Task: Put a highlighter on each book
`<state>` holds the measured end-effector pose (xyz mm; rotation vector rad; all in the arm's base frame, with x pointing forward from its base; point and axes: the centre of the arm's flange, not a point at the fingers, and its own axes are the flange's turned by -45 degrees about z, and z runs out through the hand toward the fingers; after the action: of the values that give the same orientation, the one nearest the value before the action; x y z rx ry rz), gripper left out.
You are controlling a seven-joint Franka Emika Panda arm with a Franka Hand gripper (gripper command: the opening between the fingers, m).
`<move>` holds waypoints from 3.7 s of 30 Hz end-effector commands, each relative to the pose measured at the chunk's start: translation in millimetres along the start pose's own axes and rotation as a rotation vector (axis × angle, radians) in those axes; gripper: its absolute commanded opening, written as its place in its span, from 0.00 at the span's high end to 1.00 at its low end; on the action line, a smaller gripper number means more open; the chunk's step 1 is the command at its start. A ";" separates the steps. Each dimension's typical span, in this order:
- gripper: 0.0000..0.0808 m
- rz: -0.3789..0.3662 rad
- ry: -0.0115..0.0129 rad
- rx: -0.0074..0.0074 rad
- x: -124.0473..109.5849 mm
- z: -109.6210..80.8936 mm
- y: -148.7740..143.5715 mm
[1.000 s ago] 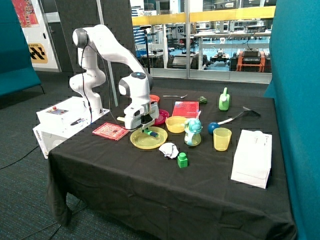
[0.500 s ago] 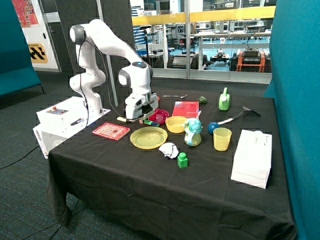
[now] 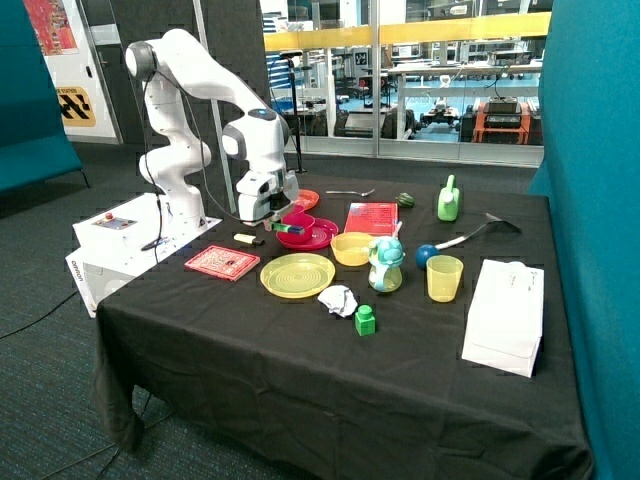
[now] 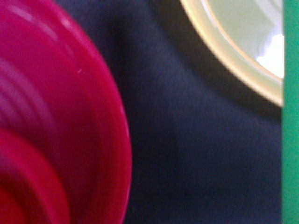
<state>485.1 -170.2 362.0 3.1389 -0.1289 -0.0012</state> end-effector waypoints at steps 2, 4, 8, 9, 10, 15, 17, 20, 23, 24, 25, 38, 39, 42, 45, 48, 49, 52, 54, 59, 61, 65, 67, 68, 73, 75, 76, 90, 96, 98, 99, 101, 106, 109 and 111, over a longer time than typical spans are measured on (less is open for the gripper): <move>1.00 -0.049 0.0007 0.0001 -42.8 -18.2 -2.0; 1.00 -0.050 0.0007 0.0001 -50.1 -19.5 -0.8; 1.00 -0.051 0.0007 0.0001 -65.8 -19.1 4.8; 1.00 -0.050 0.0007 0.0001 -68.8 -18.8 6.6; 1.00 -0.049 0.0007 0.0001 -71.5 -18.6 8.6; 1.00 -0.041 0.0007 0.0001 -82.3 -17.4 21.3; 1.00 -0.037 0.0007 0.0001 -85.5 -17.0 26.0; 1.00 -0.032 0.0007 0.0001 -89.2 -15.6 33.0; 1.00 -0.004 0.0007 0.0001 -91.9 -12.6 42.0; 1.00 0.008 0.0007 0.0001 -92.6 -10.8 46.3; 1.00 0.012 0.0007 0.0001 -93.0 -9.6 49.2; 1.00 0.086 0.0007 0.0001 -107.5 14.3 79.7; 1.00 0.094 0.0007 0.0001 -109.4 16.4 81.5; 1.00 0.107 0.0007 0.0001 -114.6 22.2 86.0; 1.00 0.124 0.0007 0.0001 -118.4 30.1 89.7; 1.00 0.133 0.0007 0.0001 -120.4 38.8 90.3; 1.00 0.132 0.0007 0.0001 -120.9 40.6 90.0; 1.00 0.133 0.0007 0.0001 -123.3 47.3 87.9; 1.00 0.135 0.0007 0.0001 -124.8 51.7 86.4; 1.00 0.144 0.0007 0.0001 -126.2 60.8 83.9; 1.00 0.133 0.0007 0.0001 -126.3 63.7 84.3; 1.00 0.156 0.0007 0.0001 -127.5 69.0 85.8; 1.00 0.159 0.0007 0.0001 -128.9 71.7 87.5; 1.00 0.159 0.0007 0.0001 -129.6 72.5 88.4; 0.95 0.144 0.0007 0.0001 -130.8 72.6 91.3; 0.61 0.129 0.0007 0.0001 -130.0 71.6 92.2; 0.52 0.130 0.0007 0.0001 -129.9 71.5 92.8; 0.24 0.131 0.0007 0.0001 -130.3 70.9 100.6; 0.18 0.119 0.0007 0.0001 -124.9 67.8 97.1; 0.19 0.117 0.0007 0.0001 -123.1 66.7 96.5; 0.19 0.116 0.0007 0.0001 -122.3 65.9 96.3; 0.19 0.114 0.0007 0.0001 -121.4 64.2 95.9; 0.33 0.099 0.0007 0.0001 -122.1 56.6 91.6; 0.43 0.075 0.0007 0.0001 -124.4 49.4 85.4; 0.47 0.053 0.0007 0.0001 -126.8 44.5 79.6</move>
<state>354.3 -251.8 301.6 3.1311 -0.2811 0.0056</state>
